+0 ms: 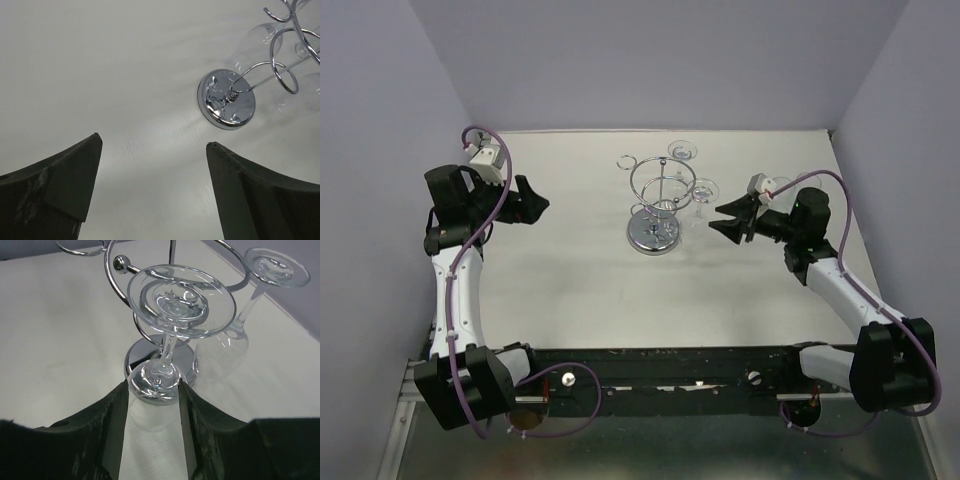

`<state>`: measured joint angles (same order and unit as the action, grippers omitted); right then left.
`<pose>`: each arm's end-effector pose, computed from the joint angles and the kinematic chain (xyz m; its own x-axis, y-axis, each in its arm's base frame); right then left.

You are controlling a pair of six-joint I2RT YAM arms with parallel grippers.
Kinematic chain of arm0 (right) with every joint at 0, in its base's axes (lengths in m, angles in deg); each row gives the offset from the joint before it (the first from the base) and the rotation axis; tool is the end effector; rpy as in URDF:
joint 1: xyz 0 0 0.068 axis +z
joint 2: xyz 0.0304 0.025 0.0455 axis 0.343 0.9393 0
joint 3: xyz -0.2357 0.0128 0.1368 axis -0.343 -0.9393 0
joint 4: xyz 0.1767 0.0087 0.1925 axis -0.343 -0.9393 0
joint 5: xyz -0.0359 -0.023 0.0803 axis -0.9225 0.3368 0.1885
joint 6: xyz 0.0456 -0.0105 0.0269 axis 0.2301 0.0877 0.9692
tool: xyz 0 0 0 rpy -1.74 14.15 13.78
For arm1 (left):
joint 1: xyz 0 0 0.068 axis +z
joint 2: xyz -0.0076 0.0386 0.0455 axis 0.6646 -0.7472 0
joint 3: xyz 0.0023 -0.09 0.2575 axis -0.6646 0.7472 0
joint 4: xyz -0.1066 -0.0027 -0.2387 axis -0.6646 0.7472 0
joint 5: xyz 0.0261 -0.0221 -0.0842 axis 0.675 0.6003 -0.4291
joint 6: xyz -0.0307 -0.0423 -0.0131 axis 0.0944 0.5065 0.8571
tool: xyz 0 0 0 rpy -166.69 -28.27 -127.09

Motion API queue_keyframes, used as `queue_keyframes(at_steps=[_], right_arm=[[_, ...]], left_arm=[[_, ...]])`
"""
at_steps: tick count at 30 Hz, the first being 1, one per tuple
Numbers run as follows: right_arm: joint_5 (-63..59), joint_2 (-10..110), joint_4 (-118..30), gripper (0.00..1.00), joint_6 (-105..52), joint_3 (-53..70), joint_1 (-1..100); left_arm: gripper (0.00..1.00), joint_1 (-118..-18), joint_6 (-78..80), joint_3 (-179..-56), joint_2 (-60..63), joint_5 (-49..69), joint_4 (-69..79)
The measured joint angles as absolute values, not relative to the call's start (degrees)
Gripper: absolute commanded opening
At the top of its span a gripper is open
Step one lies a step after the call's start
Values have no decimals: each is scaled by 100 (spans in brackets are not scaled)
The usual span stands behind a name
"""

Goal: Take the wine glass off the wine glass rack

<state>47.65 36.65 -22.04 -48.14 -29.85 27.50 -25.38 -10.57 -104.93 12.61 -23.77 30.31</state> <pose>0.2482 0.0625 0.2700 0.0735 -0.1325 -0.9885 -0.9021 0.4138 -0.1225 0.2417 0.0458 0.3429 -0.4525 -0.1303 -0.8822 0.3615 0.8775 -0.3151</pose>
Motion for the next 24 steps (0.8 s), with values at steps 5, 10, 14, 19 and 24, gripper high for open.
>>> queue_keyframes(at_steps=[5,10,14,19,24], right_arm=[[4636,3860,-1695,51,-4420,-2987,2838],[4443,4081,-1343,51,-4167,-2987,2912],[4360,4277,-1184,51,-4064,-2987,2949],[4279,4522,-1098,50,-4049,-2987,3054],[4244,4664,-1018,50,-4042,-2987,3133]], left_arm=[[98,-2485,-1129,-10493,1267,-2379,3101],[98,-2435,-1153,-10493,1267,-2377,3119],[98,-2435,-1199,-10493,1267,-2375,3224],[98,-2400,-1210,-10493,1267,-2361,3294],[98,-2336,-1210,-10493,1267,-2309,3309]])
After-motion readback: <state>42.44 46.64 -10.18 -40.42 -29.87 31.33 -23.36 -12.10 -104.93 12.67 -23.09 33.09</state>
